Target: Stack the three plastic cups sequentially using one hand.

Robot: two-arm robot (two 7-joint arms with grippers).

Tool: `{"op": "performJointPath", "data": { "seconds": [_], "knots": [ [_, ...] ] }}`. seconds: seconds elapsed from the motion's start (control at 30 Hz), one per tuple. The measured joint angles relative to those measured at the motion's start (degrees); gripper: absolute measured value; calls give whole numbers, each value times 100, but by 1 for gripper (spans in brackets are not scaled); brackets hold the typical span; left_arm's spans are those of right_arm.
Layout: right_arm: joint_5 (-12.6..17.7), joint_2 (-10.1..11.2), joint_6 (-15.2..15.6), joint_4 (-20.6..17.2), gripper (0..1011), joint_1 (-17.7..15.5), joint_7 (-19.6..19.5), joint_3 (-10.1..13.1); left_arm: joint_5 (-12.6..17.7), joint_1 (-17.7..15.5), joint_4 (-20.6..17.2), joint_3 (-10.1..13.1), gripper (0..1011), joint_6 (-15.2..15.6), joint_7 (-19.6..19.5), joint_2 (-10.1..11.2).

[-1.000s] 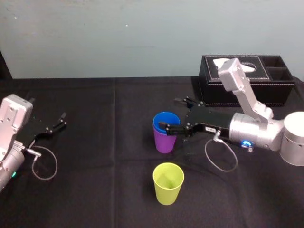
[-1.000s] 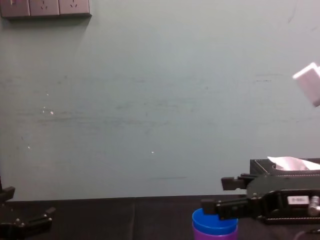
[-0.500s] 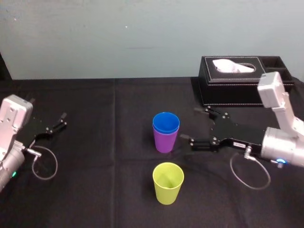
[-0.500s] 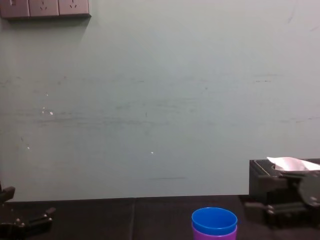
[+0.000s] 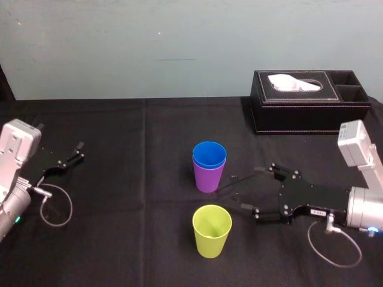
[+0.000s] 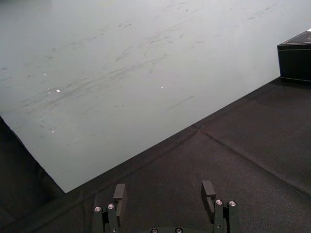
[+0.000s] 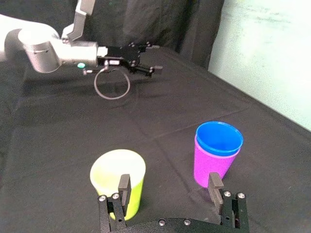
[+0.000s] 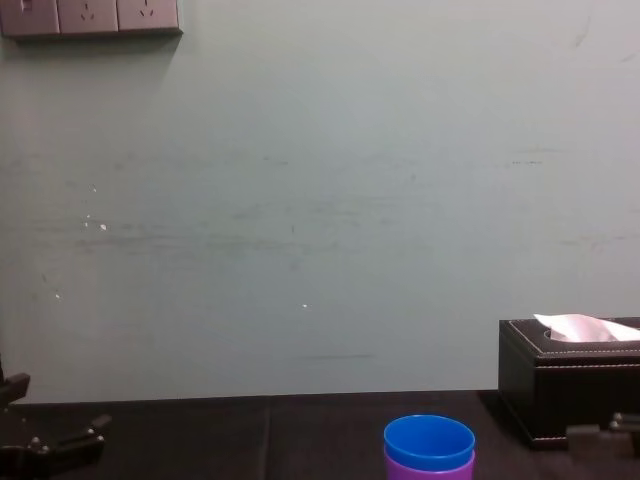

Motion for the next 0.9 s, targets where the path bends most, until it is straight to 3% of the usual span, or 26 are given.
{"op": "performJointPath", "data": {
  "seconds": [0.5, 0.9],
  "knots": [
    [-87, 183, -223, 4, 1004, -162, 347, -150, 0, 0, 0, 0, 1011, 0, 0, 0],
    [-253, 105, -220, 107, 1004, -70, 463, -374, 0, 0, 0, 0, 1011, 0, 0, 0]
  ]
}}
